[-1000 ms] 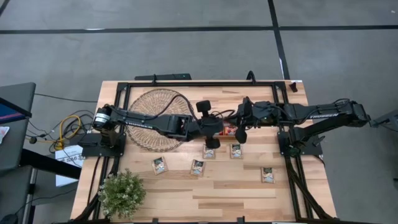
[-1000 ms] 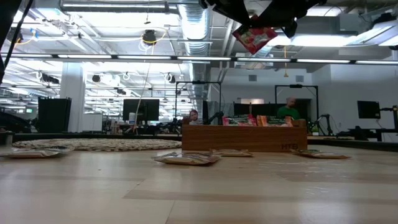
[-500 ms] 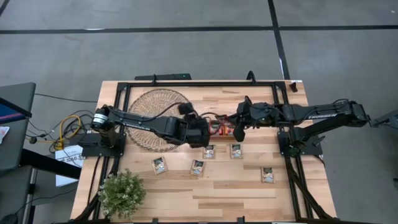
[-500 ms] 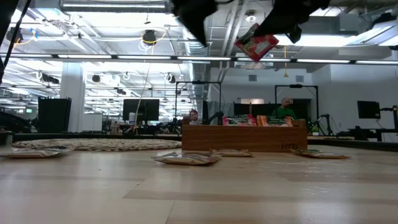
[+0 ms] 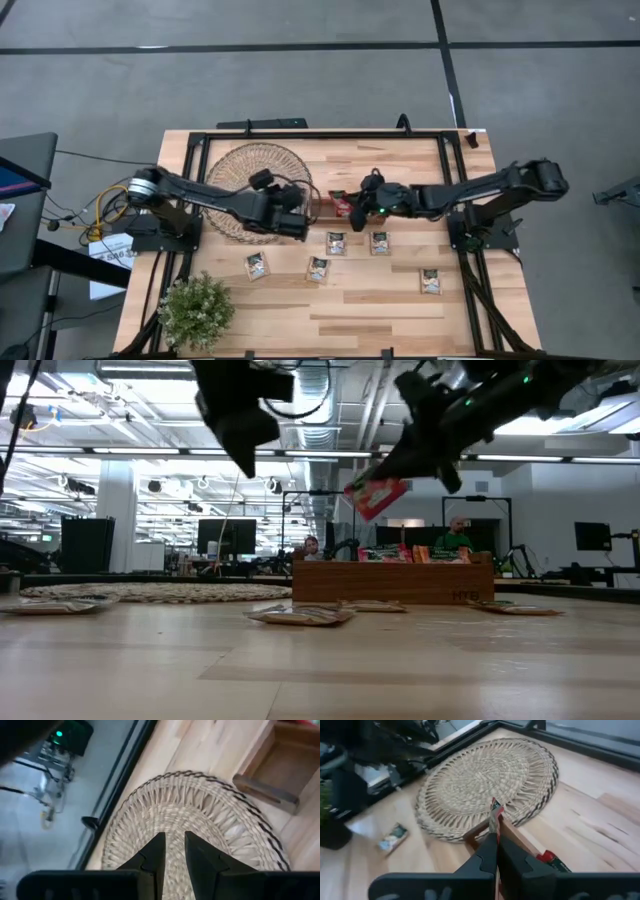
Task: Pick & Place Tea
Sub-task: Put the red tea bag into the middle section of the wooden organizer
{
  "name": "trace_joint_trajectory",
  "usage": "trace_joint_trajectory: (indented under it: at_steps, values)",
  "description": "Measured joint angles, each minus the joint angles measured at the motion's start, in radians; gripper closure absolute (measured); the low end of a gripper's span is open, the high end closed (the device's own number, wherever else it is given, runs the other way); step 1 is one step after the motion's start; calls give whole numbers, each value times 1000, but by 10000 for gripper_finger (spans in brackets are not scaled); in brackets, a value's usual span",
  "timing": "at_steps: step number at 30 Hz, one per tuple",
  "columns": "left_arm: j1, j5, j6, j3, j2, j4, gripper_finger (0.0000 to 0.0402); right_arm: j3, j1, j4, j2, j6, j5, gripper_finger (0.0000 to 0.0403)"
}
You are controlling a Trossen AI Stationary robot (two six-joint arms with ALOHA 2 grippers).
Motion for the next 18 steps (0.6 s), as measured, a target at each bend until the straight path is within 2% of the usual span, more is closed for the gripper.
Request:
trace_joint_trajectory:
  at_steps: [7, 12, 18]
  values:
    - [0, 68, -20, -205, -279, 267, 337, -2, 0, -8, 103, 40, 166, 403]
    - [0, 139, 24, -325, -456, 436, 337, 1, -8, 20, 141, 93, 165, 403]
    - [0, 185, 23, -406, -564, 492, 337, 0, -5, 38, 195, 142, 178, 403]
